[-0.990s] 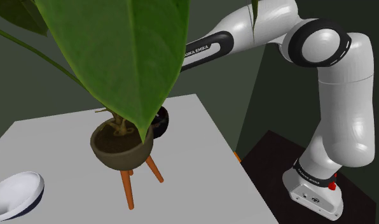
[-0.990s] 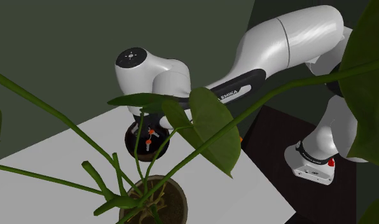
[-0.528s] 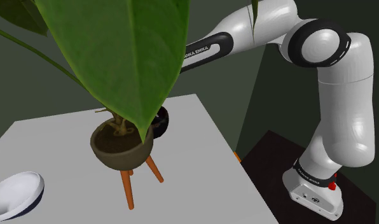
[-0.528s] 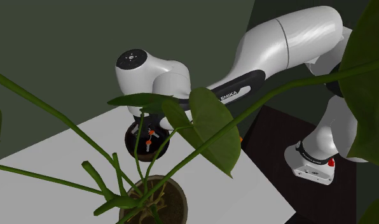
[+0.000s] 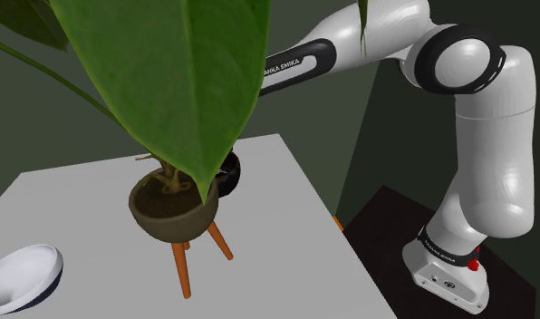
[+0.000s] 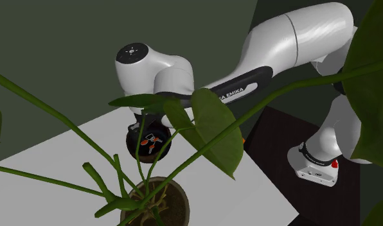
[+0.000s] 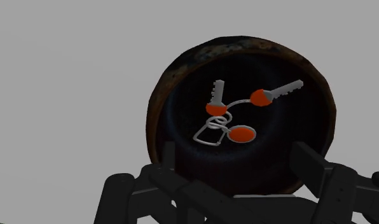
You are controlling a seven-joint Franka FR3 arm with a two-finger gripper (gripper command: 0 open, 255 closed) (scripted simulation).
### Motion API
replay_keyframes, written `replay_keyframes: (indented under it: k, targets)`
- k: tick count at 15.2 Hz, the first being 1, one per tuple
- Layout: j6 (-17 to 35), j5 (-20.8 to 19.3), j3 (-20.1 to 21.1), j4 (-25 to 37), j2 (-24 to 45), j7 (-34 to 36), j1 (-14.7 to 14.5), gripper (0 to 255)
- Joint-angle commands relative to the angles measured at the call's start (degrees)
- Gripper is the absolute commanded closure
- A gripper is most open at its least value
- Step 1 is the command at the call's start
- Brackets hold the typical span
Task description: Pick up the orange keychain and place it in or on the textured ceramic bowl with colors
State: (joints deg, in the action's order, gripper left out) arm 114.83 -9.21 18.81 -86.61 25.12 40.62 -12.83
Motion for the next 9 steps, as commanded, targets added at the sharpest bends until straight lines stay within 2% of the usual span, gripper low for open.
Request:
replay_keyframes:
  k: [1,2,9]
  targets:
    - [-3.0,0.3,0.2,2.4,-0.6,-0.2,-0.1,0]
    - [-4.3,0.5,0.2,3.3,-1.0,-0.4,-0.1,0]
    - [-4.3,0.5,0.2,3.3,-1.0,-0.4,-0.1,0]
